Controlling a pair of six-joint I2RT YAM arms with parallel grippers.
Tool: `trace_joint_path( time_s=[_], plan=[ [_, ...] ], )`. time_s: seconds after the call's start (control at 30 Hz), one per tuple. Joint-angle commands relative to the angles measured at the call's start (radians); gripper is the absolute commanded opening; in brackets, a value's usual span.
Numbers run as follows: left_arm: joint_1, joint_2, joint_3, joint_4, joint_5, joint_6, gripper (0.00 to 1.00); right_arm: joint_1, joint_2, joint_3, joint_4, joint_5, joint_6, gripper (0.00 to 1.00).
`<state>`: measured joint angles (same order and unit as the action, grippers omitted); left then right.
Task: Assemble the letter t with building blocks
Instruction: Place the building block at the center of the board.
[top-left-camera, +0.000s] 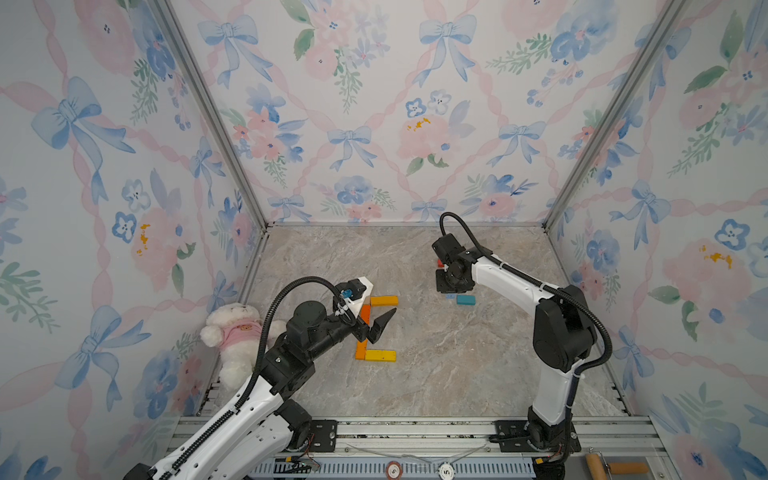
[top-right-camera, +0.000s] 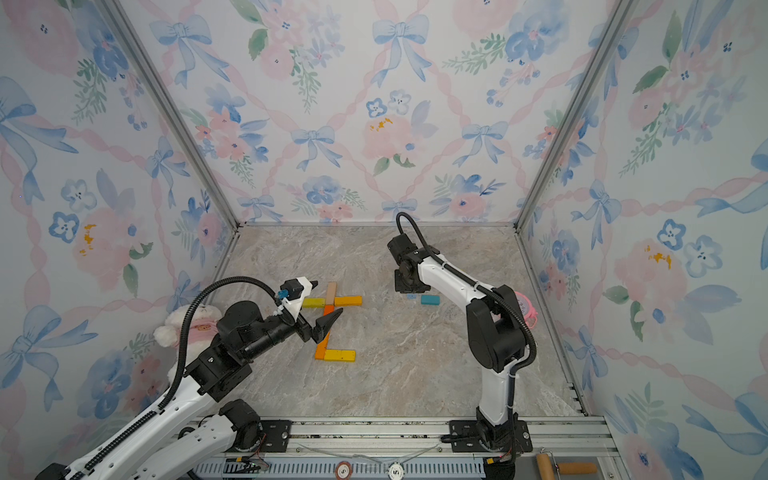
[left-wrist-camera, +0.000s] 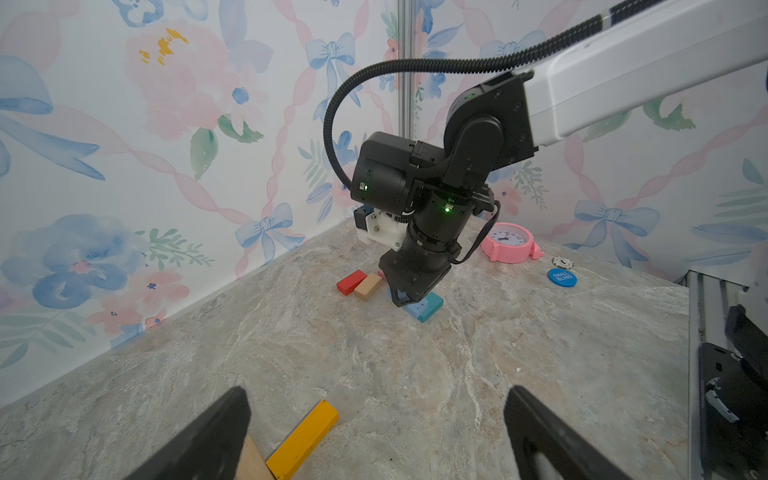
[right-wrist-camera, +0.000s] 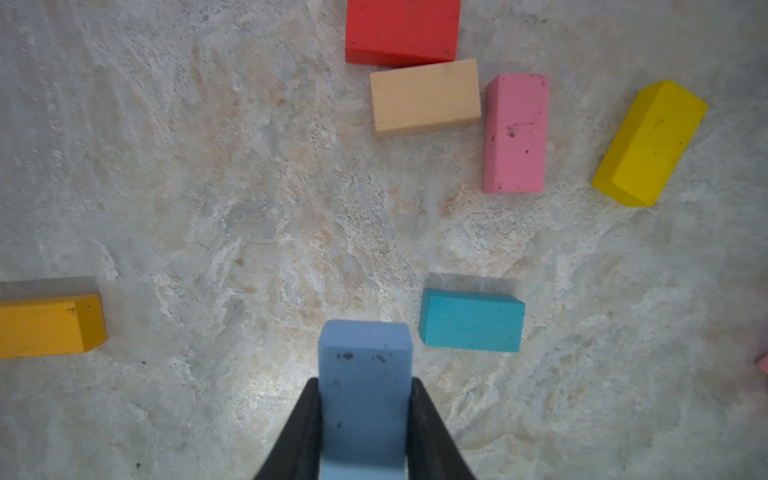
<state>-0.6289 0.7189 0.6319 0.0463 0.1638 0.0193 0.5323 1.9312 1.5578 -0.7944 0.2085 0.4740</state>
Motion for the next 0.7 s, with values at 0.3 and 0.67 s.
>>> trace_joint_path(
  time_s=[0.3, 0.67],
  plan=[
    [-0.003, 0.001, -0.01, 0.021, -0.001, 0.019, 0.98, 0.028, 0.084, -0.012, 0.008, -0.026, 0.091, 0.19],
    [-0.003, 0.001, -0.01, 0.023, -0.001, 0.019, 0.98, 0.028, 0.128, -0.014, 0.034, -0.031, 0.115, 0.19]
  ],
)
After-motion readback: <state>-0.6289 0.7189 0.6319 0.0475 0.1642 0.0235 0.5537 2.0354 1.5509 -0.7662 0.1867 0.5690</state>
